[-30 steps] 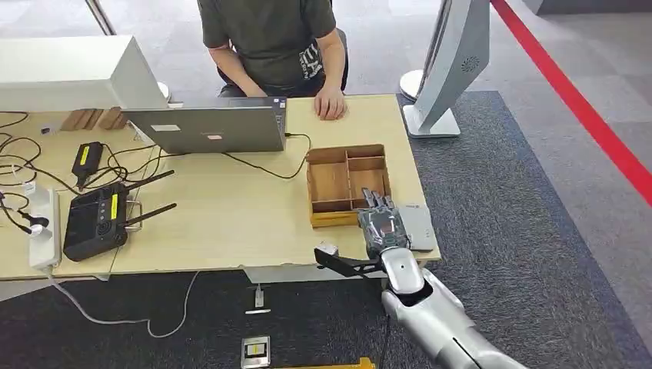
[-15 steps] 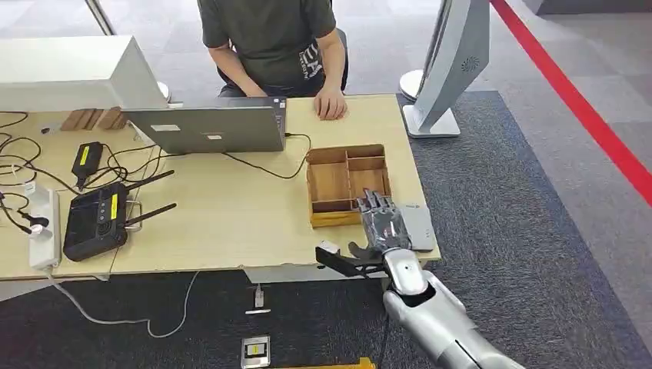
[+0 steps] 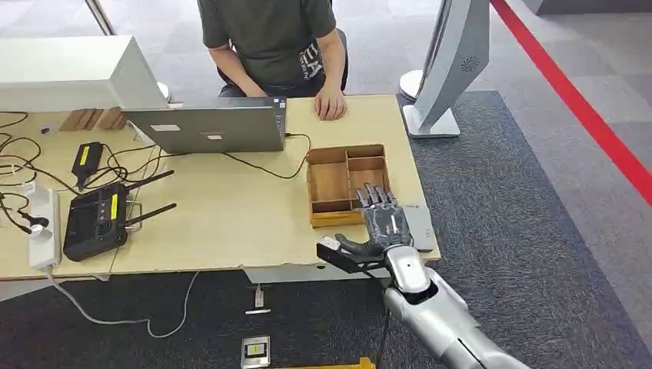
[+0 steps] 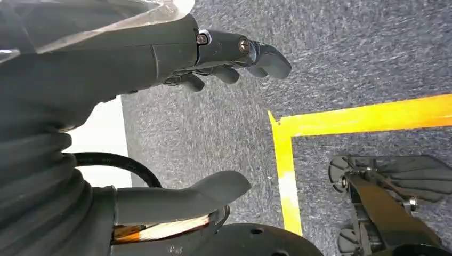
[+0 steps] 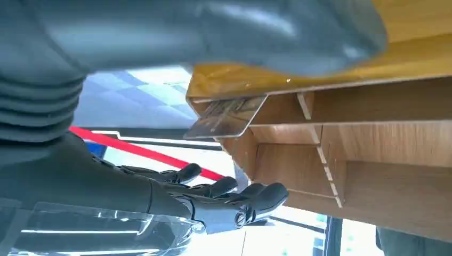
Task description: Pass the card to the sensor for recognition and then transmit it.
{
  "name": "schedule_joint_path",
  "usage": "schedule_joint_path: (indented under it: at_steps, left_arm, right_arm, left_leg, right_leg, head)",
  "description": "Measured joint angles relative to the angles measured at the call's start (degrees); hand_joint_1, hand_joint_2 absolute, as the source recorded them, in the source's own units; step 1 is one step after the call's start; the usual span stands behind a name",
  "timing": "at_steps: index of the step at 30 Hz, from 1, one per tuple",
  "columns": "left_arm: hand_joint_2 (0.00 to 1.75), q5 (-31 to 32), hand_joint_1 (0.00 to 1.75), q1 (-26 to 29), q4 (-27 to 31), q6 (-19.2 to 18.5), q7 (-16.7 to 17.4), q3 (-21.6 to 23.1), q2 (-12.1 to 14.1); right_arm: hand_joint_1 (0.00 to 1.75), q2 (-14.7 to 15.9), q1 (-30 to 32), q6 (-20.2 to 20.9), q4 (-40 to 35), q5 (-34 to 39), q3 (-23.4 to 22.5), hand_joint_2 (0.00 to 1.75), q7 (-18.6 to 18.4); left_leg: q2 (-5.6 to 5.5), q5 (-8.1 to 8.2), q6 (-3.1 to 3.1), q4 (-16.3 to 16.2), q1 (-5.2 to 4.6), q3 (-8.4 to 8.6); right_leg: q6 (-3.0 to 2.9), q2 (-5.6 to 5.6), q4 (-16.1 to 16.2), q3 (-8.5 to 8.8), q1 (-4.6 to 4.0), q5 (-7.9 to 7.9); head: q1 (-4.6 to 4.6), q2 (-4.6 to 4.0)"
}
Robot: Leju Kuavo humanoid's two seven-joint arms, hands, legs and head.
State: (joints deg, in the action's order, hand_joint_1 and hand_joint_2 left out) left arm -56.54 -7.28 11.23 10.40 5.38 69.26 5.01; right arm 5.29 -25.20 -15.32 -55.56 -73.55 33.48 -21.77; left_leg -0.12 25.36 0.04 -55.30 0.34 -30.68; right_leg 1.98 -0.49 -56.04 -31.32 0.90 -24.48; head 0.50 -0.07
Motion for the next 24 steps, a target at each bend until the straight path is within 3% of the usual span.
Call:
schedule_joint_path:
  at_steps: [24]
  left_arm:
    - [1.75,1.2,0.0,0.0,0.0,-0.3,0.0,0.0,0.0]
  right_arm:
    - [0.0,1.4,-2.7,-0.8,4.8,0.2,-1.1,1.75,-0.1]
  left_leg:
    - [0.0,0.0,0.0,0.0,0.0,0.0]
  right_leg:
    - [0.0,0.0,0.0,0.0,0.0,0.0]
  head:
    - [0.0,0.0]
